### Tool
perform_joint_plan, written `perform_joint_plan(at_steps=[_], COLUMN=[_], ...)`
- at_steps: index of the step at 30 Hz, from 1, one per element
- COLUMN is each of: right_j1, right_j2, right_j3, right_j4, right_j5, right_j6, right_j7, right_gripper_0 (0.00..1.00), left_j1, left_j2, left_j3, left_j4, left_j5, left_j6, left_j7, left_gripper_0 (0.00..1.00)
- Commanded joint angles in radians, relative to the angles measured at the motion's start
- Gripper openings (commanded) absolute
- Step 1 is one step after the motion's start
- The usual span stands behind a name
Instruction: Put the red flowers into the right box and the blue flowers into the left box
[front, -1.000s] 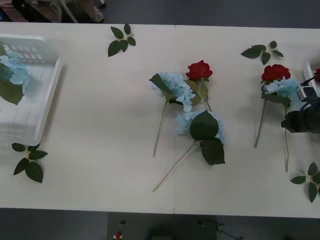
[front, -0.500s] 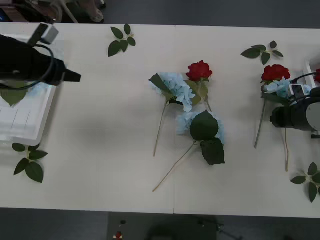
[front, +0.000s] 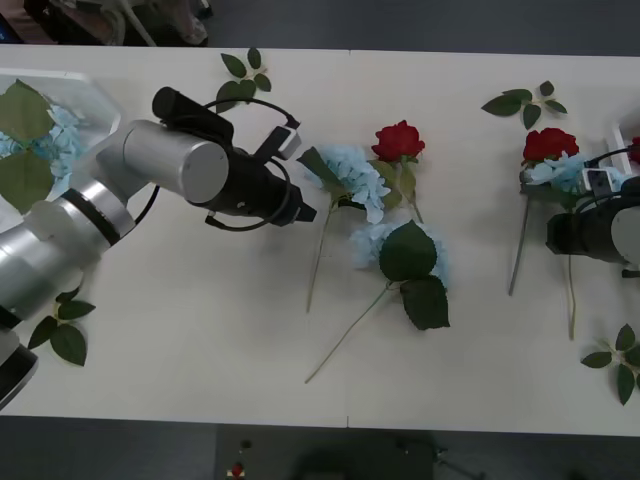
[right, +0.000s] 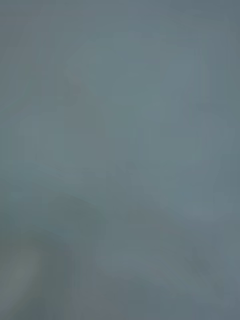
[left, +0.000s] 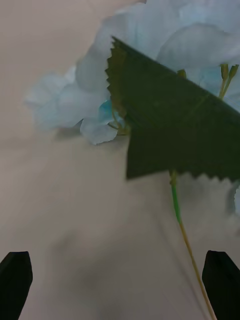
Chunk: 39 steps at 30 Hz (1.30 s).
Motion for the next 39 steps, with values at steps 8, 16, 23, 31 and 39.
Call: perform_joint_plan(at_steps=[8, 16, 23, 31, 39], right_j1=[-0.028, -0.021, -0.022, -0.064, -0.099], right_j2=[-0.102, -0.140, -0.071, 0.162, 0.333], right_j3=[-0.317, -0.388, -0.319, -0.323, -0.345], right_j4=[-0.064, -0.129, -0.317, -0.360, -0.357], right_j5=[-0.303, -0.900, -1.138, -1.104, -0.983], right_j6=[0.185, 0.269, 0.138, 0.044, 0.026], right_j7=[0.410, 0.744, 0.875, 0.876, 0.872], right_gripper_0=[0.00, 0.00, 0.00, 0.00, 0.00], left_j1=[-0.225, -0.223, -0.225, -0.225, -0.223], left_j2=[-0.145, -0.173, -0.174, -0.174, -0.154], left_j3=[-0.141, -0.253, -0.320, -0.323, -0.322], left_j4=[0.222, 0.245, 0.245, 0.245, 0.245], left_j5=[-0.047, -0.047, -0.062, -0.074, -0.076], left_j6=[-0.084, -0.156, -0.156, -0.156, -0.200], left_j7=[0.019, 0.020, 0.019, 0.017, 0.028], left_gripper_0=[0.89, 0.82, 0.52, 0.01, 0.00])
